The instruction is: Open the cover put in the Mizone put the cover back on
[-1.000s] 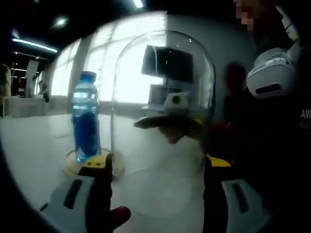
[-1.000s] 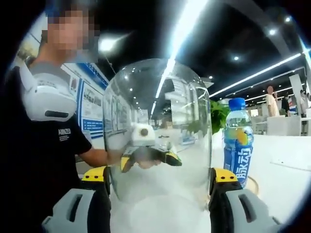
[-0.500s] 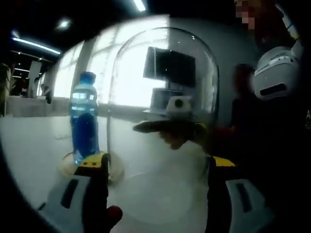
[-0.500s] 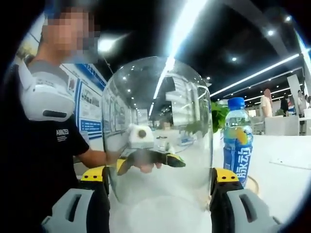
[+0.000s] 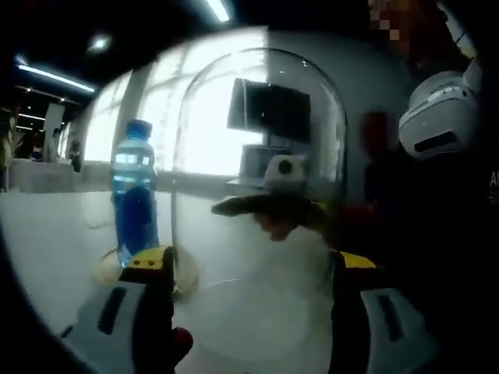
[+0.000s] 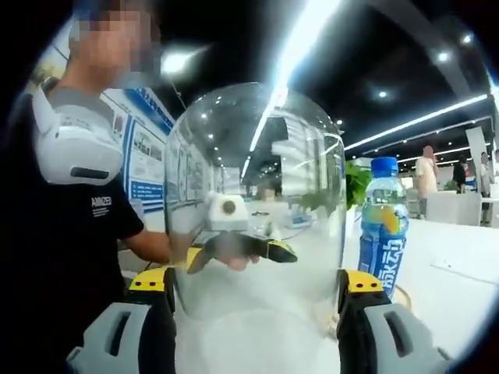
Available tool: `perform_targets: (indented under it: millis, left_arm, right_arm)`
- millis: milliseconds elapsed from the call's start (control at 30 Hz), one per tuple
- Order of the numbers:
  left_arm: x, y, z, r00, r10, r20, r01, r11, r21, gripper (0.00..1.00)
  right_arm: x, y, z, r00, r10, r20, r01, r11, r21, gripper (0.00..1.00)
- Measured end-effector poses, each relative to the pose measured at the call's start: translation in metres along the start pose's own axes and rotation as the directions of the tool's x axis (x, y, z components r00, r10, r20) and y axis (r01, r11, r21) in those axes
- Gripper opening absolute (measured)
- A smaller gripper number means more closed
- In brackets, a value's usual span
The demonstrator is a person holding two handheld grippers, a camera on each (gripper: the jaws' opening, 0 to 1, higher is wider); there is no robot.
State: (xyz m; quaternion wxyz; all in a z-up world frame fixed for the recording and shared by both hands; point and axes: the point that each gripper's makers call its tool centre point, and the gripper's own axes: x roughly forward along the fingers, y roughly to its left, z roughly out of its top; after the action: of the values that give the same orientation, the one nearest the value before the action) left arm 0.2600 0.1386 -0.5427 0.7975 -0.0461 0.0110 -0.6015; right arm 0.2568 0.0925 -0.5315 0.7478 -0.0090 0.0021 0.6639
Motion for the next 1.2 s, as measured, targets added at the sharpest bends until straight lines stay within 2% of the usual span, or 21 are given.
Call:
perform_targets:
  millis: [133, 500, 700, 1000, 1200]
  left_arm:
    - [0.001, 0.001, 0.002, 1.0, -0.018, 0.007, 0.018, 0.999, -0.034, 0.73]
    - [0.007, 0.003, 0.0, 0.999, -0.036, -0.014, 0.036, 0.999, -0.007, 0.76]
    - [0.011, 0.003, 0.0, 0.999, -0.049, -0.003, 0.049, 0.999, -0.014, 0.77]
    - [0.019, 0.0, 0.002, 0.999, -0.019, 0.039, 0.019, 1.0, -0.011, 0.81]
    - [0.023, -0.004, 0.002, 1.0, -0.018, 0.01, 0.018, 1.0, -0.01, 0.82]
  right_arm:
    - [0.002, -0.001, -0.002, 1.0, 0.017, -0.021, -0.017, 1.0, -0.014, 0.81]
    - [0.008, -0.001, -0.004, 0.996, 0.079, -0.047, -0.079, 0.997, 0.007, 0.84]
    - [0.013, -0.002, -0.006, 0.994, 0.107, -0.021, -0.107, 0.994, 0.022, 0.87]
    - [0.017, 0.0, -0.005, 0.996, 0.075, 0.042, -0.077, 0.996, 0.036, 0.9]
    - [0.016, 0.002, -0.006, 0.997, 0.078, -0.014, -0.077, 0.996, 0.033, 0.9]
